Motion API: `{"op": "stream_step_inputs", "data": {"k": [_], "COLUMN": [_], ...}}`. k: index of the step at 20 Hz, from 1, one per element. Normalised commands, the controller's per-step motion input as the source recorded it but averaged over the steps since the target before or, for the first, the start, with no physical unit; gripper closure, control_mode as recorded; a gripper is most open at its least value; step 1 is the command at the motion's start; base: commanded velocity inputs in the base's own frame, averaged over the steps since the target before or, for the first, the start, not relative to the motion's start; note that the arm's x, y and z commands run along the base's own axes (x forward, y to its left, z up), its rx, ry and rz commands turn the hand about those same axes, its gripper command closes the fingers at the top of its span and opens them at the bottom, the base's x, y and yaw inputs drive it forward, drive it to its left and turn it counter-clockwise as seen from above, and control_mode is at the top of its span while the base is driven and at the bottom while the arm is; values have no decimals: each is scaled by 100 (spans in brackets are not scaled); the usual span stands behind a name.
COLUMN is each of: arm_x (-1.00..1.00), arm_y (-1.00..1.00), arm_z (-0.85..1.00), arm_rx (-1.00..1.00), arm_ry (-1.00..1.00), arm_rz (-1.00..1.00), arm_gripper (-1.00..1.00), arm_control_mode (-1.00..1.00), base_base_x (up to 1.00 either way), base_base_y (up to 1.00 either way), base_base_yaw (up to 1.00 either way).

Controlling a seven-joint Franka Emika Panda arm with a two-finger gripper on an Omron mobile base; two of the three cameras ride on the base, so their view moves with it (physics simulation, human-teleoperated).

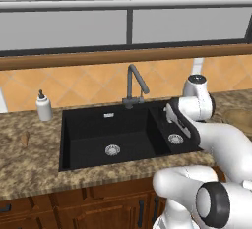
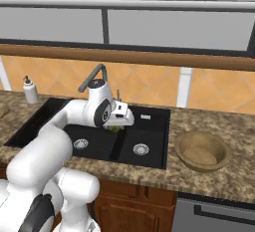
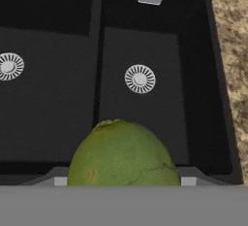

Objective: Pick the lime from the sink and place it in the bowl. Then pick the bowl and place it in the microwave. Then close the microwave door and press the start button.

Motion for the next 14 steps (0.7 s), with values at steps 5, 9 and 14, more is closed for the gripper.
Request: {"op": "stream_step_inputs", "data": {"k": [5,9,14], "arm_x": [-1,0,3], "arm_y": [-100,-100,-98], "arm_z": [24,1,3], "arm_rx": [2,4,2], "arm_ry": [4,0,4], "arm_rz": [0,0,-4], "arm_gripper": [100,100,100], "arm_control_mode": [-100,-100,-100], "base_base_x": [0,0,0], "base_base_y": [0,0,0], "base_base_yaw": [0,0,0]}}
